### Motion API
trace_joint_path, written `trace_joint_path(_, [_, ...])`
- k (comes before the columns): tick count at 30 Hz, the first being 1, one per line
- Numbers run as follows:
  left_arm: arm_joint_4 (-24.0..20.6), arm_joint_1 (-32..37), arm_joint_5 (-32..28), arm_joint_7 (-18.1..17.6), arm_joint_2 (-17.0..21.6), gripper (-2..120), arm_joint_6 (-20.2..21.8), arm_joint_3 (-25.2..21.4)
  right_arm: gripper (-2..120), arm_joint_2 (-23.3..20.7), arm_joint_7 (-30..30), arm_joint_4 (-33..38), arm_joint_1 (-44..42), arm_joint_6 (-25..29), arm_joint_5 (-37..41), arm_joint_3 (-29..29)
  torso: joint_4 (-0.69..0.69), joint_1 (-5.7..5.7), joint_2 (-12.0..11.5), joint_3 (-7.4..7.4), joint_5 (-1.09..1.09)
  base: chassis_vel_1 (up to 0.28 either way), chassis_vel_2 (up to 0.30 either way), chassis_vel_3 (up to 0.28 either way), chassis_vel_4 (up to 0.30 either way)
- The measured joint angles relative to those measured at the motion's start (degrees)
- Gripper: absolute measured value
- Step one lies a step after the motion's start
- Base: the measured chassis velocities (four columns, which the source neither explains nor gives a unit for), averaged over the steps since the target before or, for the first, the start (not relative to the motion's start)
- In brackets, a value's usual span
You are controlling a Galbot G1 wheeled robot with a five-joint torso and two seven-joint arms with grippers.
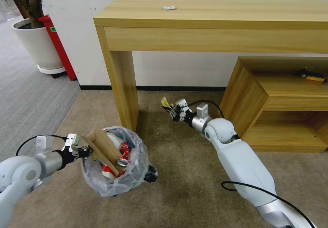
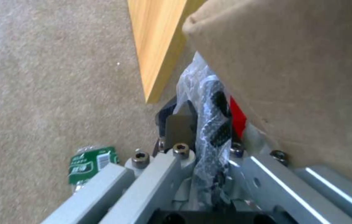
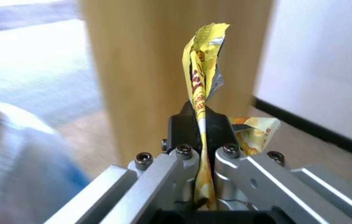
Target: Pick up the trash bin and place the garbage on the floor into it.
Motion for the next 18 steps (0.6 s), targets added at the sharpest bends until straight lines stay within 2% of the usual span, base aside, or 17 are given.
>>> trace_joint_path(2, [0.05,-1.59,-0.43,-0.51,0.14,0,0.0,1.32,0,0.11,0.19,1.4,0.27,-0.49,0.79,-0.68,0.02,0.0,0.0,0.0,0.0,0.0,0.0,0.0,0.0])
trace_joint_path(4, [0.56,-5.66,-1.51,-1.61,0.27,0,0.0,5.22,0,0.21,0.99,3.93,0.71,-1.83,2.52,-1.79,0.0,0.0,0.0,0.0,-0.01,0.0,0.0,0.0,0.0])
trace_joint_path(6, [0.56,-5.66,-1.51,-1.61,0.27,0,0.0,5.22,0,0.21,0.99,3.93,0.71,-1.83,2.52,-1.79,0.0,0.0,0.0,0.0,-0.01,0.0,0.0,0.0,0.0])
trace_joint_path(7, [0.86,-9.11,-2.66,-2.78,0.27,0,0.0,8.26,0,0.12,1.84,5.63,1.06,-2.97,4.06,-3.04,-0.05,0.0,0.0,0.01,-0.01,0.0,0.0,0.0,0.0])
trace_joint_path(9, [0.98,-12.49,-5.04,-5.19,-0.05,0,-0.05,11.85,0,-0.23,2.34,7.77,1.65,-4.3,5.15,-4.54,-0.04,0.0,0.0,0.0,0.0,0.0,0.0,0.0,0.0])
trace_joint_path(18, [0.96,-17.49,-8.64,-9.65,-0.76,0,-0.04,17.61,0,-2.72,6.06,12.24,2.14,-9.1,9.8,-9.31,-0.02,0.0,0.0,0.0,-0.01,0.0,0.0,0.0,0.0])
